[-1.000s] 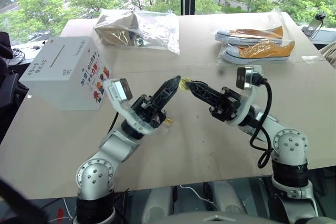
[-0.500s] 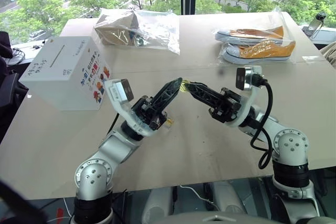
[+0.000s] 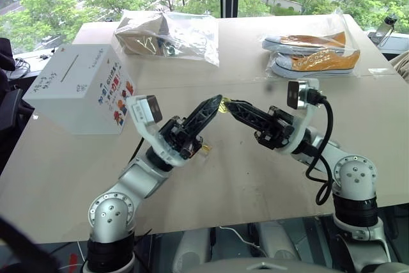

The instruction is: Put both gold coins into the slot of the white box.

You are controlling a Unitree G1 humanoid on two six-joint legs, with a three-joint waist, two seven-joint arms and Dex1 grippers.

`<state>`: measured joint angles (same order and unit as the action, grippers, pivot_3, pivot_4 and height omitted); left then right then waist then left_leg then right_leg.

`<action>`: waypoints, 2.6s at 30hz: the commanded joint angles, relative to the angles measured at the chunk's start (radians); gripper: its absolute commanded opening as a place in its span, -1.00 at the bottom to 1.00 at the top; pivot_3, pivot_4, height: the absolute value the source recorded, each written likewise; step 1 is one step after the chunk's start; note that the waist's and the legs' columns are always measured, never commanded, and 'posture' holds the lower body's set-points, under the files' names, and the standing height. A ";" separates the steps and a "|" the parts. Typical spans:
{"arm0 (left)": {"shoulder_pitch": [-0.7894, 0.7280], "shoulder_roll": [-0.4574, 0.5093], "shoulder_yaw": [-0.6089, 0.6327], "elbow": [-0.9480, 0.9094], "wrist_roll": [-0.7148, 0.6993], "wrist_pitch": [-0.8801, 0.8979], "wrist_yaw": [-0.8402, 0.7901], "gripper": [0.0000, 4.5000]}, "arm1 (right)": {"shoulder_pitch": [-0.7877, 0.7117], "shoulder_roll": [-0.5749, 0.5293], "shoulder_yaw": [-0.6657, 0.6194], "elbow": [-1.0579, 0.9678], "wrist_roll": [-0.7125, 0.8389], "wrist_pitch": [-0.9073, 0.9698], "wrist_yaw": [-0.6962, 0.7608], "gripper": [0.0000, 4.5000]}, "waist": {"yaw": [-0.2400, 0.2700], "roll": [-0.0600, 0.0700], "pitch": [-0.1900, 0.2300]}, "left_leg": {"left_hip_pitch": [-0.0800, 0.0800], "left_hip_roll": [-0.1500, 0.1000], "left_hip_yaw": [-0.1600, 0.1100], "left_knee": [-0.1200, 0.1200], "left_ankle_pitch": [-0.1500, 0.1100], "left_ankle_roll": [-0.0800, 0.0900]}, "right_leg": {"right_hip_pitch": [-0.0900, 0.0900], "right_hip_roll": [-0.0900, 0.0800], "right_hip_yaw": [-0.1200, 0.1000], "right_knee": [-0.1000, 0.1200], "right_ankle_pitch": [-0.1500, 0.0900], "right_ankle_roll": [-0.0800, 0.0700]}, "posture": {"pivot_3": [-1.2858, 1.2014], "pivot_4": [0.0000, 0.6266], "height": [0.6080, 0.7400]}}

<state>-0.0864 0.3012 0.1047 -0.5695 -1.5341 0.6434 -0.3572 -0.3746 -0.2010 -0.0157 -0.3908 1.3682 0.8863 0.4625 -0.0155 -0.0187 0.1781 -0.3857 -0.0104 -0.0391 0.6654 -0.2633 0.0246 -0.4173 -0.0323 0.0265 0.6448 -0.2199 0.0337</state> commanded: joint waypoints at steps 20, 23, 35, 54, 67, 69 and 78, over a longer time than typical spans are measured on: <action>0.011 -0.049 -0.002 -0.035 0.041 -0.074 -0.034 0.05 | -0.030 0.006 0.027 -0.031 0.018 -0.018 0.019 -1.00 | 0.000 0.000 0.000 | -0.001 0.000 -0.001 -0.001 0.000 0.000 | 0.000 0.000 -0.001 -0.002 0.000 0.000 | 0.03 -0.52 1.00; 0.020 -0.054 -0.005 -0.042 0.047 -0.086 -0.035 0.05 | -0.032 0.009 0.025 -0.027 0.022 -0.018 0.014 -1.00 | 0.001 0.000 0.000 | -0.001 0.000 -0.001 -0.001 0.000 0.000 | 0.000 -0.001 -0.001 -0.002 0.000 0.000 | 0.03 -0.52 1.00; 0.022 -0.040 -0.029 -0.044 0.052 -0.081 -0.051 -0.92 | -0.036 0.009 0.024 -0.031 0.031 -0.010 0.009 -1.00 | 0.001 0.000 0.000 | -0.002 0.000 -0.002 -0.001 0.000 0.001 | 0.000 -0.001 -0.002 -0.003 0.000 0.000 | 0.03 -0.52 1.00; 0.011 -0.024 -0.021 -0.011 0.004 -0.057 -0.026 -0.92 | -0.037 0.001 0.024 -0.028 0.030 -0.009 0.010 -1.00 | 0.001 0.000 0.000 | -0.002 0.000 -0.002 -0.001 0.000 0.001 | 0.000 -0.001 -0.002 -0.003 0.000 0.000 | 0.03 -0.52 1.00; 0.036 -0.028 -0.011 -0.025 0.013 -0.072 -0.028 -0.92 | -0.040 0.001 0.023 -0.021 0.023 -0.011 0.010 -1.00 | 0.001 0.000 0.000 | -0.002 0.000 -0.002 -0.001 0.000 0.001 | 0.000 -0.001 -0.002 -0.003 0.000 0.000 | 0.03 -0.52 1.00; 0.034 -0.027 -0.010 -0.024 0.015 -0.073 -0.023 -0.97 | -0.042 -0.003 0.023 -0.021 0.024 -0.008 0.012 -0.87 | 0.001 0.000 0.000 | -0.002 0.000 -0.002 -0.001 0.000 0.001 | 0.000 -0.001 -0.002 -0.003 0.000 0.000 | 0.03 -0.52 1.00; 0.014 -0.008 0.021 -0.025 0.032 -0.085 -0.010 -1.00 | -0.036 -0.002 0.010 -0.014 0.026 -0.014 -0.013 0.43 | 0.001 0.000 0.000 | -0.002 0.000 -0.002 -0.001 0.000 0.001 | 0.000 -0.001 -0.002 -0.003 0.000 0.000 | 0.03 -0.52 1.00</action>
<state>-0.0602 0.2817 0.1057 -0.5663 -1.5120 0.5717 -0.3648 -0.4026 -0.2021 0.0132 -0.3823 1.3704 0.8889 0.4518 -0.0147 -0.0184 0.1783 -0.3881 -0.0105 -0.0414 0.6644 -0.2638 0.0254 -0.4178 -0.0330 0.0240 0.6416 -0.2200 0.0337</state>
